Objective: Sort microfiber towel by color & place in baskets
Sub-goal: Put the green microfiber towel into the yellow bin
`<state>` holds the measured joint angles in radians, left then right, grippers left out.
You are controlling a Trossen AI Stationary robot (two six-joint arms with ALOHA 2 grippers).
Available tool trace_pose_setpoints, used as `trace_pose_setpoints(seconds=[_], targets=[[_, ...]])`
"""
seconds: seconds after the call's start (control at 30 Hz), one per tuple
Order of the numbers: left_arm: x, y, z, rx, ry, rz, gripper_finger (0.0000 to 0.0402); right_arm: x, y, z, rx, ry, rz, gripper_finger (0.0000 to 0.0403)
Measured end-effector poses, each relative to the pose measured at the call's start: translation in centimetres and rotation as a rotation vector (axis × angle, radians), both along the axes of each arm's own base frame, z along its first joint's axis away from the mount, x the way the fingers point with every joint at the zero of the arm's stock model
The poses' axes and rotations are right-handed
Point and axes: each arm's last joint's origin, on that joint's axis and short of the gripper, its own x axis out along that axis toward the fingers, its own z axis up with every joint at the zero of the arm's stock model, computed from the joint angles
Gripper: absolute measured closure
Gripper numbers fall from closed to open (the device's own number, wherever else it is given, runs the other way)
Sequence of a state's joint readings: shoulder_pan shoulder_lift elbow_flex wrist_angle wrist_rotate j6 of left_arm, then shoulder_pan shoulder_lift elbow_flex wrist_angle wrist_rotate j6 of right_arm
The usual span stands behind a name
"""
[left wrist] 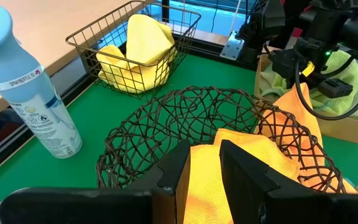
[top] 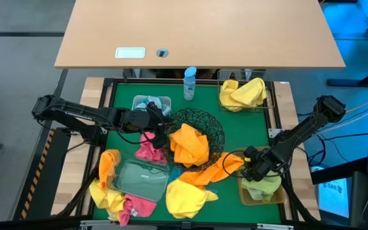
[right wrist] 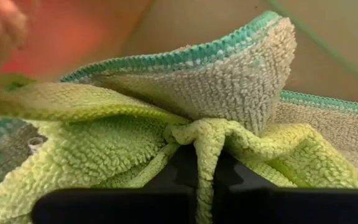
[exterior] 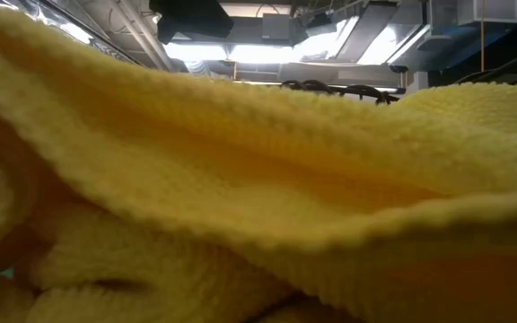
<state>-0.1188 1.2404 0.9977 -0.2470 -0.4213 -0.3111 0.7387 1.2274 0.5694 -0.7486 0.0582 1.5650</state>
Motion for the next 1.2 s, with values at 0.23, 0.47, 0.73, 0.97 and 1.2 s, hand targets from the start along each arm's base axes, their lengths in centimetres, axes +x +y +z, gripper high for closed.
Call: trace_pose_setpoints(seconds=[0.23, 0.47, 0.73, 0.97, 1.2], targets=[[0.0, 0.0, 0.0, 0.0, 0.0, 0.0, 0.0318, 0.0, 0.0, 0.0, -0.004, 0.005, 0.001, 0.0317], [0.0, 0.0, 0.0, 0.0, 0.001, 0.0, 0.0318, -0.3, -0.2, 1.6, -0.012, 0.062, 0.004, 0.0269], [0.0, 0.0, -0.1, -0.007, 0.009, -0.015, 0.0318, -0.1, 0.0, 6.0, -0.001, 0.009, 0.082, 0.0267], [0.0, -0.1, -0.1, -0.022, 0.011, -0.044, 0.0318, 0.7, 0.5, 9.0, 0.004, -0.104, 0.21, 0.0267], [0.0, -0.1, -0.1, -0.022, 0.011, -0.044, 0.0318, 1.4, 0.7, 11.1, -0.092, -0.255, 0.287, 0.0267]])
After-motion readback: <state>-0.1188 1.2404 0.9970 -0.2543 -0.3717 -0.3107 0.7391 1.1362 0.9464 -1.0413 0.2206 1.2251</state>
